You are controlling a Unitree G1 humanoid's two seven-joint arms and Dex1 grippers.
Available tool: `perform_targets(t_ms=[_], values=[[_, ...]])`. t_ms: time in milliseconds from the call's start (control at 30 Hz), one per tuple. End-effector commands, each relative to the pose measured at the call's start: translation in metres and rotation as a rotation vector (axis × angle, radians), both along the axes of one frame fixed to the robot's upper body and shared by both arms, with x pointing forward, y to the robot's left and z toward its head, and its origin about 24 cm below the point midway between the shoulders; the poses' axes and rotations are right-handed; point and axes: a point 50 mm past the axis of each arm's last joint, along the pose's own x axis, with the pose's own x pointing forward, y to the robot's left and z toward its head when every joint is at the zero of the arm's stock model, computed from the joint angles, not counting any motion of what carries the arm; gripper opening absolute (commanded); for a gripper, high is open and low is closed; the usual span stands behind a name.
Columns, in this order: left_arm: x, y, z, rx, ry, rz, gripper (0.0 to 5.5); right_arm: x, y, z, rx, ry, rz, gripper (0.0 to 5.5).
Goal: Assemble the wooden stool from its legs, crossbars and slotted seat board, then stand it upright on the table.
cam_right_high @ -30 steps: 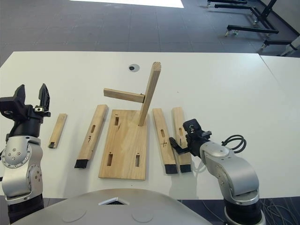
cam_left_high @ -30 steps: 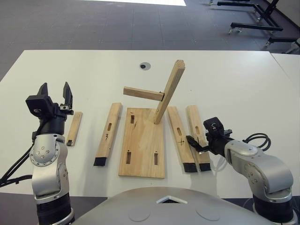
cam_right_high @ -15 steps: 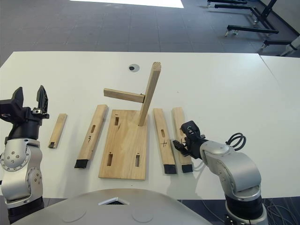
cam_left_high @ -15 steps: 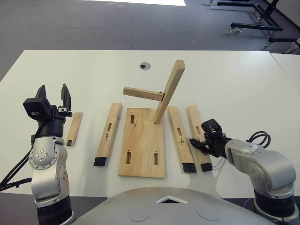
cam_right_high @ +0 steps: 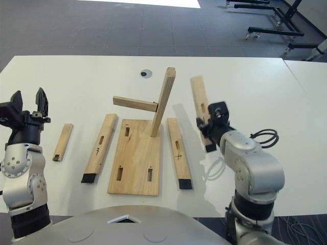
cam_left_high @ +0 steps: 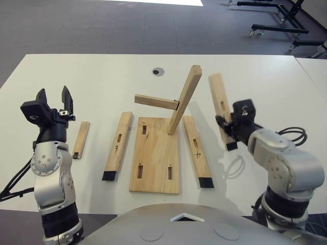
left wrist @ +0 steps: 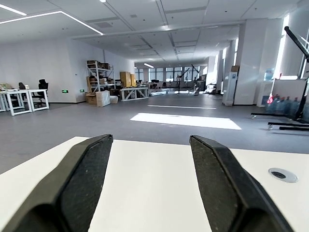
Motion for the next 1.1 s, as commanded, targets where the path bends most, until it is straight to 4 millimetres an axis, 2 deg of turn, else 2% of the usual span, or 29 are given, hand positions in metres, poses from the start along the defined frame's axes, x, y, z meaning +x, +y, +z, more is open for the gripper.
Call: perform_targets(t_ms=[33, 67, 167, 300, 400, 500, 633, 800, 900, 1100], values=[[0.018, 0.009, 0.012, -0.092, -0.069, -0.065, 2.93, 0.082, -0.023, 0.015, 0.138, -0.28, -0.029, 2.06], [0.022, 0.009, 0.015, -0.137, -0.086, -0.124, 2.93, 0.09, -0.023, 0.03, 0.21, -0.364, 0.041, 2.06], [0.024, 0.001, 0.03, -0.242, -0.141, -0.387, 2.93, 0.092, -0.005, 0.077, 0.432, -0.556, 0.34, 2.06], [0.02, -0.017, 0.053, -0.343, -0.19, -0.791, 2.93, 0.075, 0.009, 0.13, 0.664, -0.763, 0.652, 2.06], [0.016, -0.03, 0.068, -0.384, -0.193, -1.012, 2.93, 0.056, 0.026, 0.15, 0.716, -0.801, 0.889, 2.06], [0.015, -0.042, 0.078, -0.372, -0.163, -1.156, 2.93, 0.045, 0.049, 0.15, 0.718, -0.771, 1.048, 2.06], [0.013, -0.049, 0.09, -0.391, -0.165, -1.291, 2.93, 0.035, 0.074, 0.139, 0.699, -0.728, 1.191, 2.06], [0.008, -0.057, 0.093, -0.408, -0.096, -1.428, 2.93, 0.032, 0.103, 0.1, 0.64, -0.601, 1.327, 2.06], [0.006, -0.063, 0.088, -0.391, -0.021, -1.493, 2.93, 0.03, 0.111, 0.089, 0.63, -0.567, 1.368, 2.06], [0.016, -0.072, 0.082, -0.355, 0.029, -1.499, 2.93, 0.029, 0.12, 0.083, 0.638, -0.53, 1.443, 2.06]])
